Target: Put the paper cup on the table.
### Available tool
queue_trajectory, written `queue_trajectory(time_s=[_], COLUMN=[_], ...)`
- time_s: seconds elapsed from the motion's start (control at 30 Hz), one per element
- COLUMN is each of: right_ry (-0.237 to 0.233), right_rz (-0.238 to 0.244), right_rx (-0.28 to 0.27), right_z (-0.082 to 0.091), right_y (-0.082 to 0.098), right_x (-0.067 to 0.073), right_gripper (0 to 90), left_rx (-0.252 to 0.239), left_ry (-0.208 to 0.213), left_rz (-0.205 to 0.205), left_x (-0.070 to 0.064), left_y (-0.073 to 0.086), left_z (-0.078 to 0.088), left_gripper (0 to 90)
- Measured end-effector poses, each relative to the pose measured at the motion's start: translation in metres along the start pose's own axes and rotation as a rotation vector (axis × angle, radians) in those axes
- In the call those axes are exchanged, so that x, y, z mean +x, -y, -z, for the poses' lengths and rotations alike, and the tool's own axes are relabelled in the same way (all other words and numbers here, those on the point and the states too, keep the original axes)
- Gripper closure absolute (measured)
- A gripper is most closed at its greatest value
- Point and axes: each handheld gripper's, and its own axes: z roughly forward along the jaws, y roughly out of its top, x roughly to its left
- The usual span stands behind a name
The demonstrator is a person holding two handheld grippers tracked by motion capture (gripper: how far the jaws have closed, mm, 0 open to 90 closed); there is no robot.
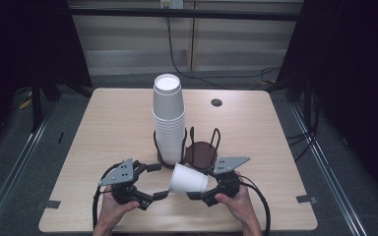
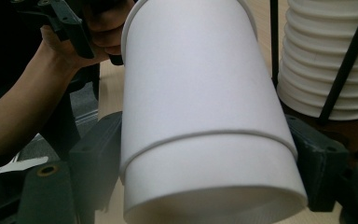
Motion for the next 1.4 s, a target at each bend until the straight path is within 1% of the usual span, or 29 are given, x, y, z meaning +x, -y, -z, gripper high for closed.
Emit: queue_trajectory(time_s=[0.03, 0.13, 0.2, 0.23, 0.27, 0.37, 0.4, 0.43, 0.47, 0.5, 0.53, 0.57, 0.6, 0.67, 0.7, 0.77, 0.8, 0.87, 0.93, 1.0, 1.07, 1.1, 1.17, 1.2, 1.3, 1.33, 1.37, 1.4], right_ry=[-0.009, -0.024, -0.037, -0.04, -0.046, -0.053, -0.046, -0.048, -0.051, -0.048, -0.051, -0.053, -0.053, -0.06, -0.059, -0.064, -0.064, -0.062, -0.067, -0.064, -0.058, -0.064, -0.065, -0.063, -0.063, -0.065, -0.067, -0.068], right_rz=[0.001, 0.007, 0.015, 0.02, 0.022, 0.03, 0.032, 0.032, 0.034, 0.038, 0.038, 0.044, 0.047, 0.055, 0.06, 0.066, 0.067, 0.071, 0.071, 0.074, 0.076, 0.077, 0.078, 0.077, 0.077, 0.078, 0.078, 0.078], right_rx=[-0.012, -0.034, -0.04, -0.043, -0.045, -0.053, -0.058, -0.063, -0.065, -0.064, -0.061, -0.06, -0.058, -0.054, -0.051, -0.053, -0.053, -0.05, -0.049, -0.055, -0.055, -0.053, -0.053, -0.052, -0.057, -0.058, -0.056, -0.056], right_z=[0.0, 0.0, 0.0, 0.0, 0.0, 0.0, 0.001, 0.001, 0.001, 0.0, 0.0, 0.0, -0.001, -0.002, -0.002, -0.003, -0.003, -0.003, -0.004, -0.004, -0.005, -0.006, -0.006, -0.006, -0.006, -0.006, -0.007, -0.008], right_y=[0.001, 0.001, 0.0, 0.0, -0.001, -0.002, -0.002, -0.002, -0.002, -0.003, -0.004, -0.004, -0.005, -0.007, -0.008, -0.01, -0.01, -0.011, -0.011, -0.012, -0.013, -0.013, -0.013, -0.013, -0.012, -0.012, -0.012, -0.012], right_x=[0.0, 0.001, 0.002, 0.003, 0.004, 0.006, 0.006, 0.006, 0.006, 0.007, 0.007, 0.008, 0.008, 0.01, 0.01, 0.011, 0.011, 0.011, 0.01, 0.01, 0.01, 0.01, 0.009, 0.009, 0.009, 0.009, 0.009, 0.009], right_gripper=[22.1, 22.1, 22.1, 22.1, 22.1, 22.0, 22.0, 22.1, 22.1, 22.1, 22.1, 22.1, 22.1, 22.0, 22.1, 22.1, 22.1, 22.1, 22.1, 22.1, 22.1, 22.1, 22.2, 22.2, 22.1, 22.1, 22.1, 22.1], left_rx=[-0.001, -0.023, -0.022, -0.021, -0.022, -0.021, -0.019, -0.018, -0.01, -0.01, -0.001, 0.0, 0.01, 0.009, 0.005, 0.003, 0.004, 0.011, 0.005, 0.003, 0.014, 0.018, 0.011, 0.009, -0.003, -0.006, -0.004, -0.002], left_ry=[0.008, 0.037, 0.033, 0.028, 0.033, 0.017, 0.021, 0.018, 0.019, 0.019, 0.02, 0.017, 0.017, 0.011, 0.028, 0.036, 0.047, 0.051, 0.051, 0.069, 0.085, 0.083, 0.085, 0.087, 0.1, 0.11, 0.11, 0.121], left_rz=[-0.003, 0.016, 0.007, 0.011, 0.022, 0.029, 0.037, 0.049, 0.057, 0.057, 0.045, 0.048, 0.04, 0.045, 0.048, 0.045, 0.047, 0.041, 0.04, 0.042, 0.039, 0.039, 0.05, 0.048, 0.058, 0.067, 0.066, 0.068], left_x=[0.0, -0.001, -0.001, 0.0, 0.0, 0.002, 0.003, 0.004, 0.004, 0.004, 0.005, 0.004, 0.005, 0.005, 0.007, 0.007, 0.008, 0.009, 0.009, 0.01, 0.011, 0.011, 0.011, 0.011, 0.013, 0.013, 0.014, 0.015], left_y=[0.0, 0.001, 0.001, 0.001, 0.001, 0.002, 0.002, 0.002, 0.002, 0.002, 0.002, 0.002, 0.002, 0.002, 0.002, 0.002, 0.001, 0.0, -0.001, -0.001, -0.001, -0.001, -0.001, 0.0, 0.0, 0.001, 0.001, 0.001], left_z=[-0.001, -0.004, -0.006, -0.007, -0.008, -0.011, -0.012, -0.013, -0.014, -0.014, -0.016, -0.018, -0.019, -0.02, -0.021, -0.022, -0.022, -0.024, -0.026, -0.027, -0.028, -0.029, -0.029, -0.029, -0.031, -0.032, -0.033, -0.034], left_gripper=[15.4, 15.4, 15.4, 15.4, 15.4, 15.4, 15.4, 15.2, 13.7, 12.5, 11.0, 8.9, 6.1, 0.0, 0.0, 0.0, 0.0, 0.0, 0.0, 0.4, 4.0, 4.9, 5.1, 5.1, 4.9, 4.8, 4.7, 4.5])
